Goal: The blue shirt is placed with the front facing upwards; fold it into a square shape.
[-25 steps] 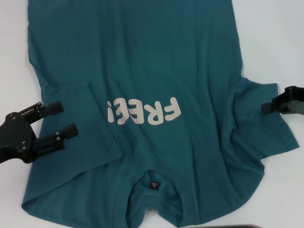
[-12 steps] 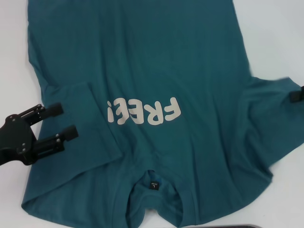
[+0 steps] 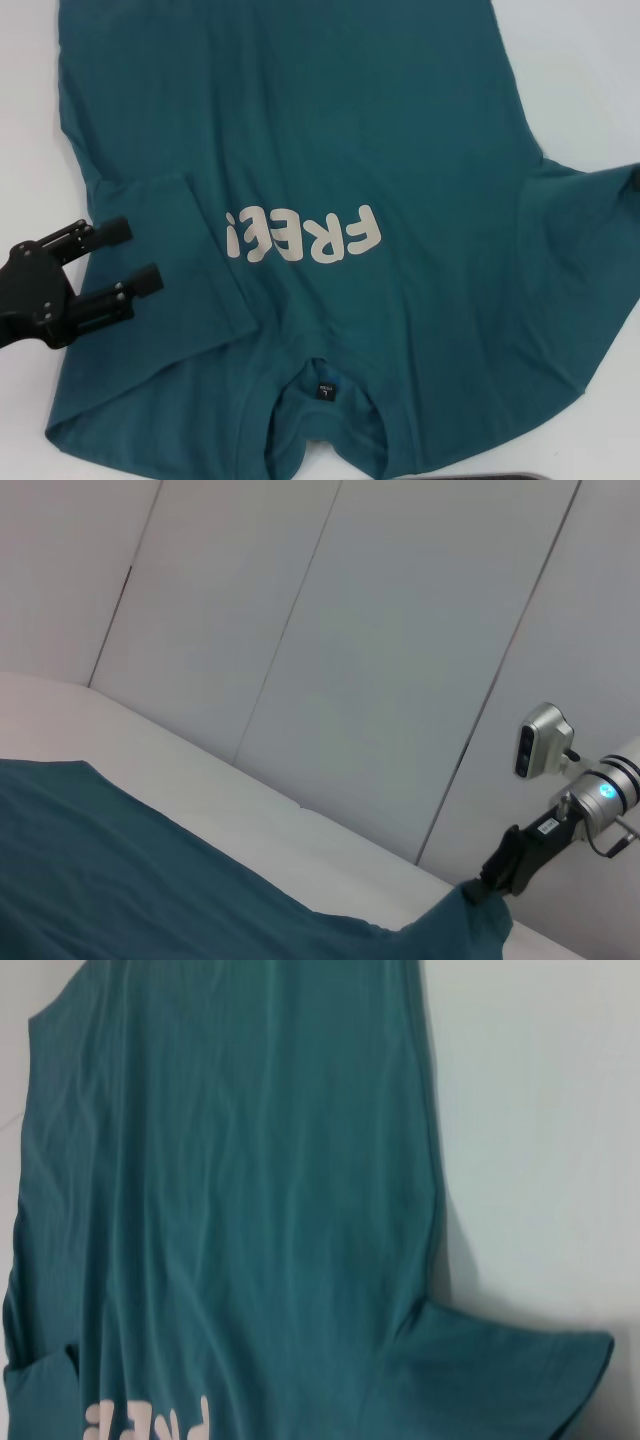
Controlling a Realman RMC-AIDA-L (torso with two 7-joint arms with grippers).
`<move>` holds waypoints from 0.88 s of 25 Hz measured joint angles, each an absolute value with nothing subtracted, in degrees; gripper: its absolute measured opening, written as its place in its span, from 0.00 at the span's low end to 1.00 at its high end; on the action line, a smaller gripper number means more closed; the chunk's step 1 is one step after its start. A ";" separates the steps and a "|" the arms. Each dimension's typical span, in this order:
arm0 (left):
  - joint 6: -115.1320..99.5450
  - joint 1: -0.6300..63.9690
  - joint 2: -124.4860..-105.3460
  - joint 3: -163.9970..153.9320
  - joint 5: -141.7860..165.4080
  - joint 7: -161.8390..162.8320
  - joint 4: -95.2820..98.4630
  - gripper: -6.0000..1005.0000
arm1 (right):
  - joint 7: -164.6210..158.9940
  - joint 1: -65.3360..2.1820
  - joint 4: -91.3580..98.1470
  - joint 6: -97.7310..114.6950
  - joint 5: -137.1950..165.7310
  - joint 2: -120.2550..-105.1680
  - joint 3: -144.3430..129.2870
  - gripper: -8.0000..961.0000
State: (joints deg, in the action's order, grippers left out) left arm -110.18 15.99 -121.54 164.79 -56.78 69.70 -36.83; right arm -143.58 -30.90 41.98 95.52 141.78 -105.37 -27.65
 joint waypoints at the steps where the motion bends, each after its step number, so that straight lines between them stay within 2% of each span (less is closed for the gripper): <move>1: -110.18 16.00 -121.56 164.79 -56.78 69.69 -36.83 0.81 | -143.92 -31.09 42.33 95.43 141.77 -105.33 -27.64 0.02; 7: -110.23 16.00 -121.64 164.79 -56.78 69.69 -36.83 0.81 | -144.65 -32.68 43.07 96.07 141.65 -105.92 -28.00 0.02; 15: -109.87 16.00 -121.56 164.79 -57.19 70.04 -36.86 0.81 | -144.07 -34.04 43.07 99.04 141.62 -108.78 -29.41 0.02; 22: -109.74 16.00 -121.39 164.79 -57.77 70.05 -36.89 0.81 | -143.74 -34.44 42.87 101.13 141.55 -109.33 -29.98 0.02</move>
